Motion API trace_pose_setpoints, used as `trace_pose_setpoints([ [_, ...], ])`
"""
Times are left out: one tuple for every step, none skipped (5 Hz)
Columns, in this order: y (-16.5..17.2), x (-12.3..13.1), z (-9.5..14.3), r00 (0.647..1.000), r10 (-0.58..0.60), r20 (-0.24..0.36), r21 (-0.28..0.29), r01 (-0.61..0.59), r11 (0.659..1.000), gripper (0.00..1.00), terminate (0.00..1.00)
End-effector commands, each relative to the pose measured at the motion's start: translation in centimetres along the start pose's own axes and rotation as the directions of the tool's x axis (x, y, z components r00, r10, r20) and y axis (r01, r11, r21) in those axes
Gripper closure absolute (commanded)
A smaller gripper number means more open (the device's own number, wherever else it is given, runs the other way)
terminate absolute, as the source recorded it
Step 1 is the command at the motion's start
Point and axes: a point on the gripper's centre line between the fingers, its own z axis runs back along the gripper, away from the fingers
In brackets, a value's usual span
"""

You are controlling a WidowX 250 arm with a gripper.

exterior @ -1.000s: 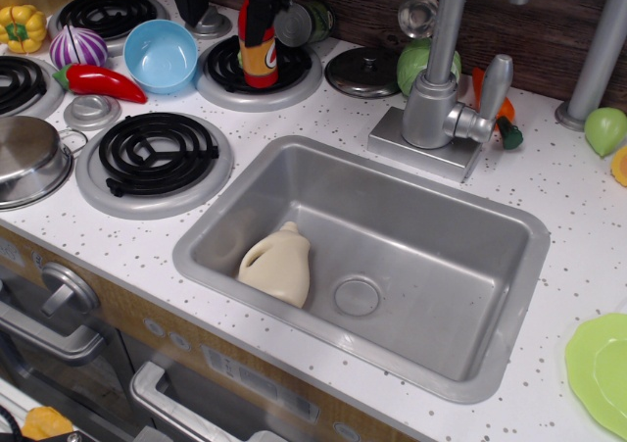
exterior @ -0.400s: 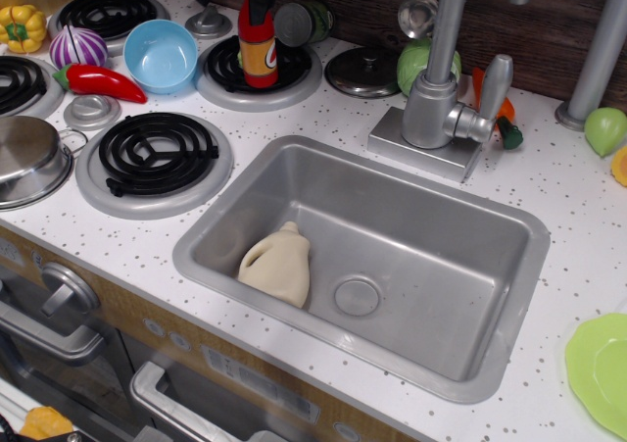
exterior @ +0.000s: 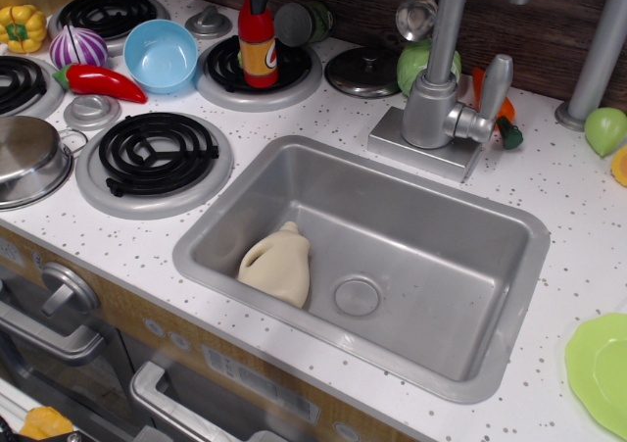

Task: Put red bottle in sink

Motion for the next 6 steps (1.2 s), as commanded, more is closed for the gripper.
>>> trace_pose_setpoints([
  [0.40,2.06,1.40,0.991,0.002,0.130,0.033,-0.006,0.999,0.00,0.00],
  [0.26,2.57,1.11,0.986,-0.004,0.169,0.046,-0.004,0.999,0.00,0.00],
  [0.07,2.88,1.06,0.982,-0.022,0.188,0.071,0.009,0.997,0.00,0.00],
  [0.08,2.97,1.18,0.986,-0.028,0.166,0.062,0.017,0.998,1.00,0.00],
  [0.01,2.87,1.20,0.989,-0.037,0.142,0.037,0.032,0.999,1.00,0.00],
  [-0.37,2.91,1.31,0.992,-0.049,0.117,0.019,0.048,0.999,1.00,0.00],
])
